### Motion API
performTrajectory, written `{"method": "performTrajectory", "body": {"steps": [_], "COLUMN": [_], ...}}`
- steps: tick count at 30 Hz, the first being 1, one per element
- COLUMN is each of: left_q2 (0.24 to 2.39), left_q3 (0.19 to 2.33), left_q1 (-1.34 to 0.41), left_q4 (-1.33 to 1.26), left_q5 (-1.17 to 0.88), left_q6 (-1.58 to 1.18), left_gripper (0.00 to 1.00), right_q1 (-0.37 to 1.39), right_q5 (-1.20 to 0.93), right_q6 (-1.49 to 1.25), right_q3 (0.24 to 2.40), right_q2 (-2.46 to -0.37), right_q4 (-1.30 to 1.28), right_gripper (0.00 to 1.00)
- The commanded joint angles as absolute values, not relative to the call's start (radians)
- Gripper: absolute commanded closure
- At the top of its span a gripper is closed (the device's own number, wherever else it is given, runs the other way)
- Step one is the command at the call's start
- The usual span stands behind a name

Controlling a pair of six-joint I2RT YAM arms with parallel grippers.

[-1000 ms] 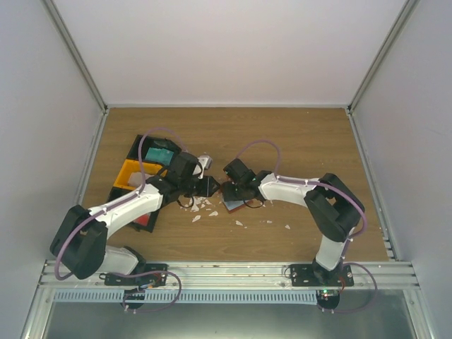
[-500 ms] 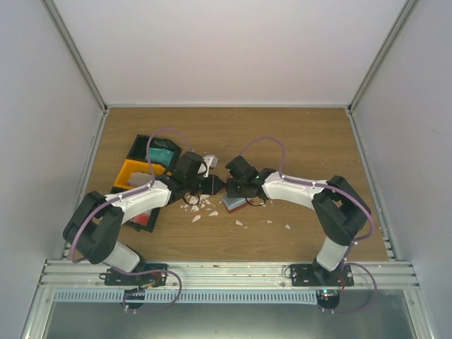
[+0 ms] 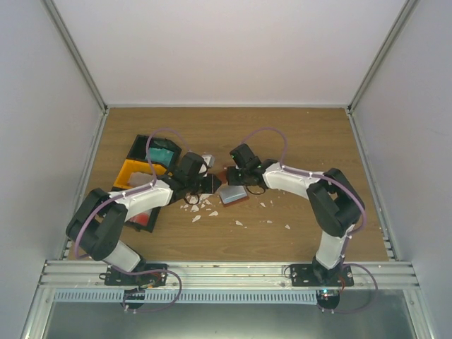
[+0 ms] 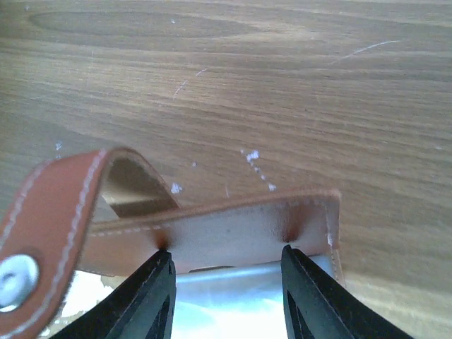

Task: Put the credit cards into the card holder
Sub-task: Open the card holder at the center of the board.

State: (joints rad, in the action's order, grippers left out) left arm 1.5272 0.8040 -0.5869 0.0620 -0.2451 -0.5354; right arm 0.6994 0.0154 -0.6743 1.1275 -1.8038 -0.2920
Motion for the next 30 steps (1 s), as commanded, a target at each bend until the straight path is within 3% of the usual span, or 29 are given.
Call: {"method": "performTrajectory", "body": {"steps": [1,14,21,30], "left_q2": [1.549,1.685,1.741,1.899], "left_q3": [0.823,0.879,0.938,1.003], "left_q1": [-0.581,-0.560,-0.547,-0.543], "left_q4": [0.002,-0.106,-0.159,-0.108], "left_q5": [-0.216,-0.215,-0.197,-0.163], "left_q6": [-0.546,-0.540,-0.507,-0.494], "left_gripper": [0.81,0.80,0.74,0.77], "right_q1": [0.685,0.670,0.668,0.667], "right_q5": [-0.026,-0.061,-0.078,-0.095], "right_q6": [-0.628,-0.652,-0.638,-0.649], "right_q3": [1.171,1.127,1.105,1.055], "right_q2": [-1.881,-1.939,-1.909,-1.865], "right_q4": [-0.255,-0.266,-0.277,-0.261], "right_gripper": [0.58,0.60,0.61,0.62]}}
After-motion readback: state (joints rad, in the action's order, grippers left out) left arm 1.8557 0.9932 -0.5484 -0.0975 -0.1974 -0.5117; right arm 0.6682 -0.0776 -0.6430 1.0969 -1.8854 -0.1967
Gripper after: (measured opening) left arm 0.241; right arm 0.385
